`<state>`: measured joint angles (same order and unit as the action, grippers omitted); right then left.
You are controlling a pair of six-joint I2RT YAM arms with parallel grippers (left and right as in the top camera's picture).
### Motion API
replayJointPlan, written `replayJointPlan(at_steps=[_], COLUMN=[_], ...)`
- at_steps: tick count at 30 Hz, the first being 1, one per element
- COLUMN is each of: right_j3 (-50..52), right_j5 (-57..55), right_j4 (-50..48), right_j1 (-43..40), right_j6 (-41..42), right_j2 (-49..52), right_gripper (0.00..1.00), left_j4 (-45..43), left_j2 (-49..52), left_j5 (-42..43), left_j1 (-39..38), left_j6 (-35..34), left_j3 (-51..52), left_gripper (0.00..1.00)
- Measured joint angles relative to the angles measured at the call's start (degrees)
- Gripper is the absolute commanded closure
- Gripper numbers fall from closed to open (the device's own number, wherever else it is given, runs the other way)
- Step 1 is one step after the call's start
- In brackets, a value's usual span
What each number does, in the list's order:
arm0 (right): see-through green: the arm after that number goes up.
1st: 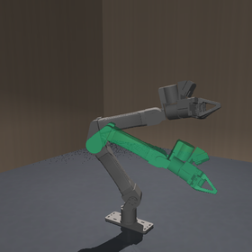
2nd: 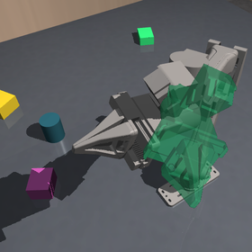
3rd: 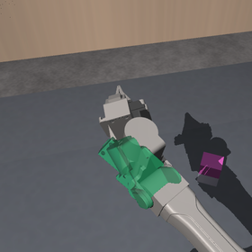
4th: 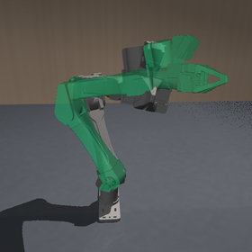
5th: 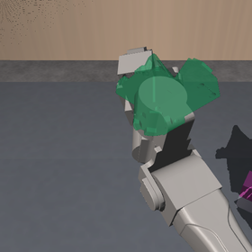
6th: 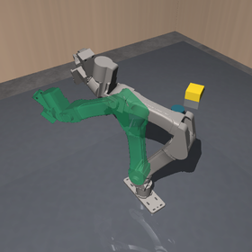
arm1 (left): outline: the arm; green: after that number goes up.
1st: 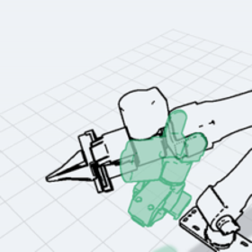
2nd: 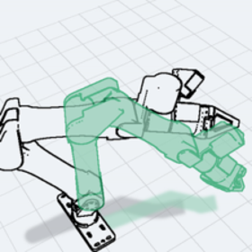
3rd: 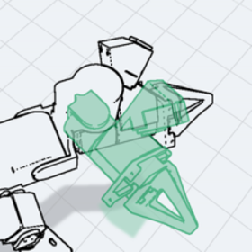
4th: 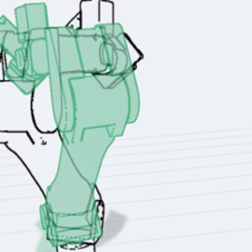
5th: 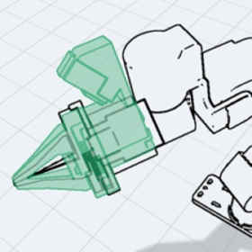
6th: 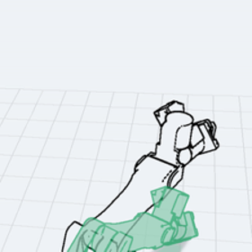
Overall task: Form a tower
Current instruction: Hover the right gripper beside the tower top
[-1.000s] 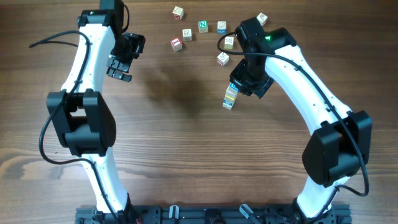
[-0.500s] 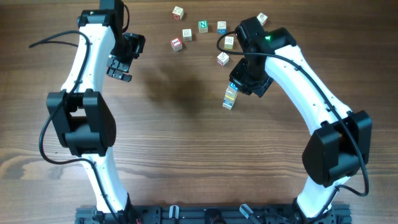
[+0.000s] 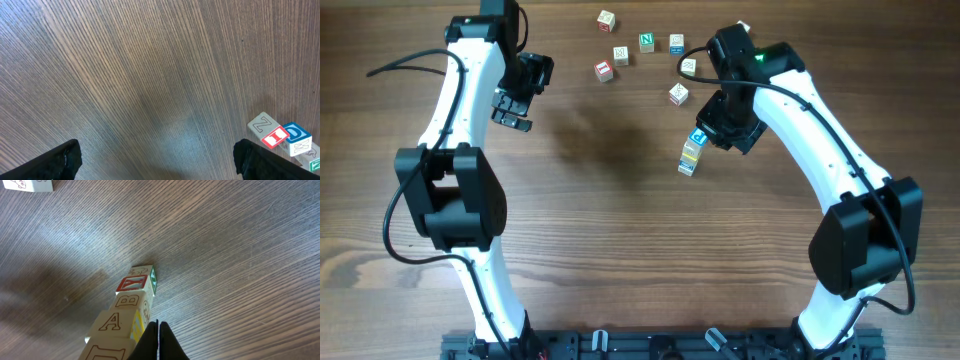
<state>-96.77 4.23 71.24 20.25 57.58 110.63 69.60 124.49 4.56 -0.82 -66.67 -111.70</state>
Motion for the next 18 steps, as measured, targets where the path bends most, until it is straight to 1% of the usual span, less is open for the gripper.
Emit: replayJointPlan(at_steps=[18], right_j3=[0.00], right_j5=[0.92], right_j4=[-2.12], right_j1=[0.00], right_j6=[0.00], right_j2=[0.02], right_gripper=[0.96], left_j4=[0.00], left_j2=[0.00], left_j5=[0.00], left_j1=[0.00], left_j6=[0.00], left_j3=[0.00], left_gripper=[0.00])
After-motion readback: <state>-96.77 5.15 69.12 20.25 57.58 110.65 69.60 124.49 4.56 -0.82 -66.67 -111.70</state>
